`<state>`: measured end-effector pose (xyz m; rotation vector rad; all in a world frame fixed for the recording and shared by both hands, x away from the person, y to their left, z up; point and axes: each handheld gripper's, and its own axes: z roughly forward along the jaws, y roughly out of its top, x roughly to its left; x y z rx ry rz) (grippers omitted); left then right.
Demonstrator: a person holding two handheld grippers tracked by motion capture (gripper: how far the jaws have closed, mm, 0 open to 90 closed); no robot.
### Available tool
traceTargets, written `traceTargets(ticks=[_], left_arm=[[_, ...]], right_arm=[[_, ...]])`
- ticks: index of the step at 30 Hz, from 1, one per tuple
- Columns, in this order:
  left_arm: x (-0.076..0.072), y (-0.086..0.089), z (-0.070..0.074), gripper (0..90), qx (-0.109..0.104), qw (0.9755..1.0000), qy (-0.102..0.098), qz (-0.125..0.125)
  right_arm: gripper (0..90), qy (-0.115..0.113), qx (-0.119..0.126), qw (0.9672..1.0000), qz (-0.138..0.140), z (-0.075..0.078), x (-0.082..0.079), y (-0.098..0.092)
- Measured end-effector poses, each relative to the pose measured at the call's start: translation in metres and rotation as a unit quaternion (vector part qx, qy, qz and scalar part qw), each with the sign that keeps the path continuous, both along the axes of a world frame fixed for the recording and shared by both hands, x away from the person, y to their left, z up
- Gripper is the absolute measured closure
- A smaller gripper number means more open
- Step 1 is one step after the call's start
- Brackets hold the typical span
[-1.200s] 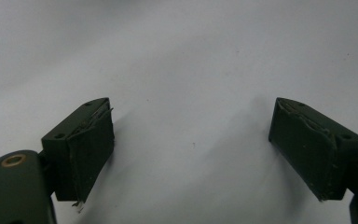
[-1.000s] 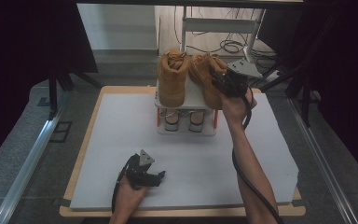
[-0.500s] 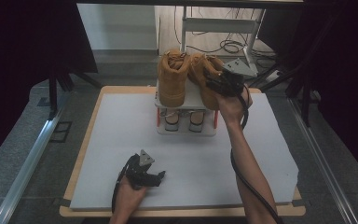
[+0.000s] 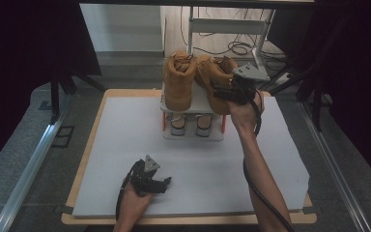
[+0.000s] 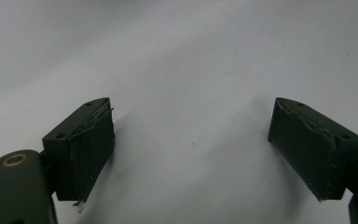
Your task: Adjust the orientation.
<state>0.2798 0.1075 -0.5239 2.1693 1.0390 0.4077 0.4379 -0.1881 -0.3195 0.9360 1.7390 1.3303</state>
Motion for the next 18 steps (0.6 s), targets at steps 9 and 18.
traceTargets(ticks=[9,18], left_arm=[[0.0,0.0,0.0,14.3,-0.001,1.0,0.0,0.0],[0.0,0.0,0.0,14.3,0.0,1.0,0.0,-0.001]], right_arm=[[12.9,0.002,-0.003,1.0,0.0,-0.006,-0.013,-0.008],[13.4,0.006,0.011,0.9995,0.031,-0.014,-0.033,-0.027]])
